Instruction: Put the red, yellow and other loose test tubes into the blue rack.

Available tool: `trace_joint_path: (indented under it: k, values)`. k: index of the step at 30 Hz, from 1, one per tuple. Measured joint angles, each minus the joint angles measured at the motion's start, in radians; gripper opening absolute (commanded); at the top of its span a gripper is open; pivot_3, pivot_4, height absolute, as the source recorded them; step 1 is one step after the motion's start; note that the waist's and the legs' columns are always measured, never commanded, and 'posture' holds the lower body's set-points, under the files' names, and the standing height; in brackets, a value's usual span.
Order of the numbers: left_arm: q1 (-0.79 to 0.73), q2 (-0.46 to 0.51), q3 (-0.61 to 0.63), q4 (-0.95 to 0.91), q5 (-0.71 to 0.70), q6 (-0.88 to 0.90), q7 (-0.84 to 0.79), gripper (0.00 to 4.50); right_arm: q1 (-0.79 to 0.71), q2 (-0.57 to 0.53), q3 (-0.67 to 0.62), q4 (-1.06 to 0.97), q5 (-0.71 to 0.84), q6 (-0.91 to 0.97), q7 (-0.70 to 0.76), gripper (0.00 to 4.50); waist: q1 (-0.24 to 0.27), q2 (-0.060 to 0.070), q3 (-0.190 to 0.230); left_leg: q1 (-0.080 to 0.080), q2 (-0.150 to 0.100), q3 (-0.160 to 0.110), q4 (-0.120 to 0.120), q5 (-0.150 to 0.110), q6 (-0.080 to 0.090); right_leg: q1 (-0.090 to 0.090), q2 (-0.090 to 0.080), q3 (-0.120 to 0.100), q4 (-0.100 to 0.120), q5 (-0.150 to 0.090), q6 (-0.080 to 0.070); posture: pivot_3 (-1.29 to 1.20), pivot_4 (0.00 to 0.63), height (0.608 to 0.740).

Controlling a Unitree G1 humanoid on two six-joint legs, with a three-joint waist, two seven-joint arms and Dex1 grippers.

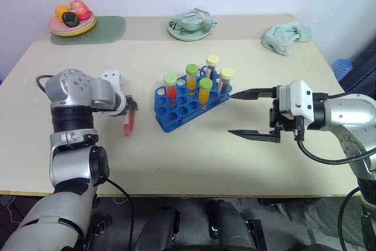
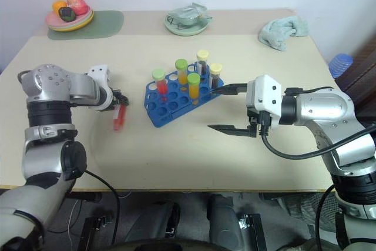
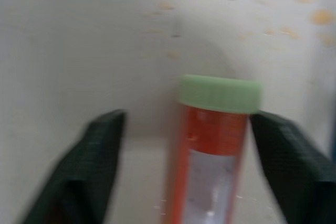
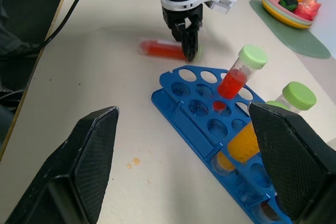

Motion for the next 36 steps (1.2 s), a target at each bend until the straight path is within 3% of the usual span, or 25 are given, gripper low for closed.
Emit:
trace_joint_path:
  k: [3, 9, 12, 15, 18, 21, 25, 29, 32, 36]
  values:
    - [-0.001, -0.012, 0.036, 0.001, 0.001, 0.0, 0.044, 0.81, 0.0, 0.0, 0.0, 0.004, 0.0, -0.002, 0.006, 4.06, 0.001, 0.0, 0.0, 0.0, 0.0, 0.0, 0.0, 0.0, 0.0, 0.0, 0.0, 0.0, 0.0, 0.0, 0.0, 0.0, 0.15, 0.74]
    - [0.065, 0.001, 0.044, -0.086, -0.124, 0.002, 0.083, 0.78, -0.004, 0.004, 0.004, 0.022, -0.003, -0.011, 0.02, 4.06, -0.003, 0.0, 0.0, 0.0, 0.0, 0.0, 0.0, 0.0, 0.0, 0.0, -0.001, 0.0, 0.0, 0.0, 0.0, 0.0, 0.15, 0.74]
    - [0.191, 0.035, 0.053, -0.302, -0.237, 0.002, 0.007, 0.78, 0.003, 0.007, 0.008, 0.029, -0.004, -0.02, 0.022, 4.06, -0.004, 0.0, 0.0, -0.001, 0.0, 0.0, 0.0, 0.0, 0.0, -0.001, 0.0, 0.0, 0.001, 0.0, 0.0, 0.0, 0.15, 0.74]
    - [0.288, 0.062, 0.101, -0.533, -0.314, -0.005, -0.148, 0.78, 0.027, 0.012, 0.01, 0.029, -0.004, -0.026, 0.02, 4.06, -0.001, 0.0, 0.0, -0.001, 0.0, 0.0, 0.0, 0.0, 0.0, -0.001, 0.0, 0.0, 0.0, 0.0, 0.0, 0.0, 0.15, 0.74]
    - [0.449, 0.126, 0.142, -0.752, -0.433, -0.161, -0.513, 0.78, 0.043, 0.028, 0.009, 0.026, -0.003, -0.023, 0.004, 4.06, -0.004, 0.0, 0.0, -0.001, 0.0, 0.0, 0.0, 0.0, 0.0, -0.001, 0.0, 0.0, 0.0, 0.0, -0.001, 0.0, 0.15, 0.74]
    - [0.591, 0.235, 0.062, -0.888, -0.36, -0.393, -0.821, 0.78, 0.069, 0.034, 0.006, 0.023, -0.002, -0.02, -0.014, 4.06, -0.002, 0.002, -0.001, 0.001, 0.0, 0.001, 0.0, 0.0, -0.001, 0.001, 0.0, 0.0, -0.001, 0.0, -0.001, 0.0, 0.15, 0.74]
    - [0.644, 0.171, -0.071, -0.903, -0.196, -0.713, -1.02, 0.78, 0.086, 0.037, -0.004, -0.006, 0.002, 0.01, -0.057, 4.06, 0.008, 0.002, -0.001, 0.001, 0.0, 0.001, 0.0, 0.0, 0.0, 0.003, -0.001, 0.0, -0.003, 0.0, -0.001, 0.0, 0.15, 0.74]
    - [0.64, 0.071, -0.183, -0.864, -0.054, -0.954, -1.085, 0.78, 0.113, 0.067, -0.033, -0.038, 0.01, 0.089, -0.169, 4.06, 0.001, 0.001, -0.001, 0.0, 0.0, 0.001, 0.0, 0.0, 0.001, 0.002, -0.001, 0.0, -0.002, 0.0, -0.001, 0.0, 0.15, 0.74]
    - [0.622, -0.003, -0.266, -0.777, 0.065, -1.112, -1.092, 0.78, 0.158, 0.116, -0.076, -0.092, 0.025, 0.197, -0.318, 4.06, 0.001, 0.001, -0.001, 0.0, 0.001, 0.001, 0.0, 0.0, 0.001, 0.001, 0.0, 0.0, -0.002, 0.0, -0.001, 0.0, 0.15, 0.74]
    - [0.56, -0.108, -0.323, -0.623, 0.193, -1.281, -1.066, 0.78, 0.271, 0.122, -0.114, -0.203, 0.045, 0.276, -0.413, 4.06, 0.011, 0.001, -0.001, -0.001, 0.0, 0.001, 0.0, -0.001, 0.002, 0.001, -0.001, 0.0, -0.003, 0.0, -0.001, 0.0, 0.15, 0.74]
